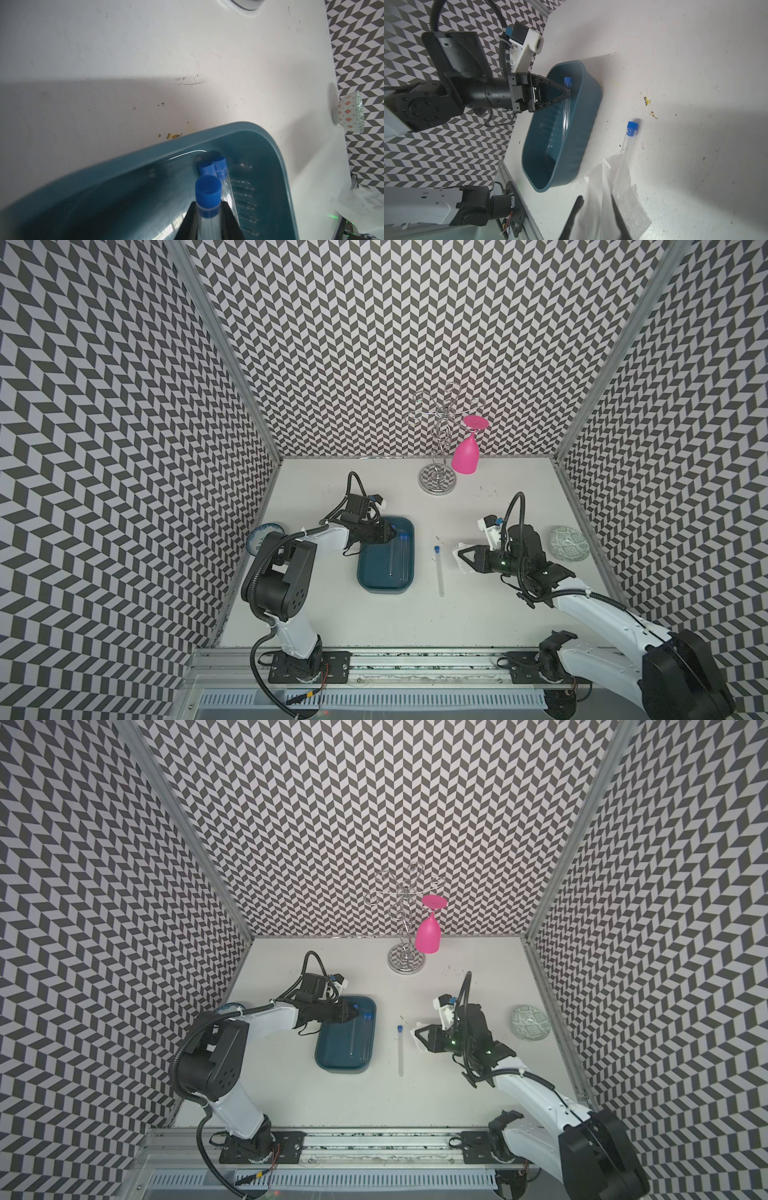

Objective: Wipe the exteriors of test tubes
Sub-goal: Place the cleaning item at the center of the board.

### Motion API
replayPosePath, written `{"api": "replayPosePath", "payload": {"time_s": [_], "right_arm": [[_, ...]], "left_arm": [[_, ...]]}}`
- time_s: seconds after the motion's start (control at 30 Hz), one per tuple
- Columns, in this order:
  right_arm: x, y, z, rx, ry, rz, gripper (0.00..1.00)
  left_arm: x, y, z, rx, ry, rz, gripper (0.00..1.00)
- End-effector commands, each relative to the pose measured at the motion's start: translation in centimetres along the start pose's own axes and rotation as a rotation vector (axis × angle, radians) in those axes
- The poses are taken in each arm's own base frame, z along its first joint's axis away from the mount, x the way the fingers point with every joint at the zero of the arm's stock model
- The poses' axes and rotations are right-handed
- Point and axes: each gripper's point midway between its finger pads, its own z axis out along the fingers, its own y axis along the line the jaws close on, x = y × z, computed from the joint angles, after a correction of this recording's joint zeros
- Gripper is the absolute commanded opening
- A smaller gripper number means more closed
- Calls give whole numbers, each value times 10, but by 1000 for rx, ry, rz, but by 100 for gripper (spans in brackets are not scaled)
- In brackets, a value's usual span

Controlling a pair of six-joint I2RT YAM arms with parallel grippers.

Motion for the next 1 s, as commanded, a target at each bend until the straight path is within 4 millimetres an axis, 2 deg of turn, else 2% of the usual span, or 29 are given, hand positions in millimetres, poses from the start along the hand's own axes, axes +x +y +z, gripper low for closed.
{"api": "replayPosePath", "payload": {"time_s": [0.0,0.2,0.3,0.43,0.6,0.67,0.77,0.83,0.97], "right_arm": [[-4,-13,5,46,-26,-20,18],[-8,-19,19,45,-11,-10,18],[-13,-22,26,53,-6,0,18],[-17,-31,32,89,-18,19,19],[-6,-53,44,157,28,78,22],[-1,-58,48,171,51,103,24],[2,-72,49,256,92,150,33],[4,-80,45,326,122,166,40],[-5,-83,30,416,126,127,51]], "left_arm": [[-4,-2,5,1,-4,15,23],[-9,-4,8,13,-20,4,23],[-17,-9,3,23,-47,4,24],[-37,-31,-14,78,-116,25,26],[-67,-66,-47,149,-218,98,28],[-74,-77,-59,172,-251,130,29],[-79,-88,-73,191,-271,144,29],[-80,-94,-83,203,-279,150,29],[-74,-103,-96,225,-295,133,29]]}}
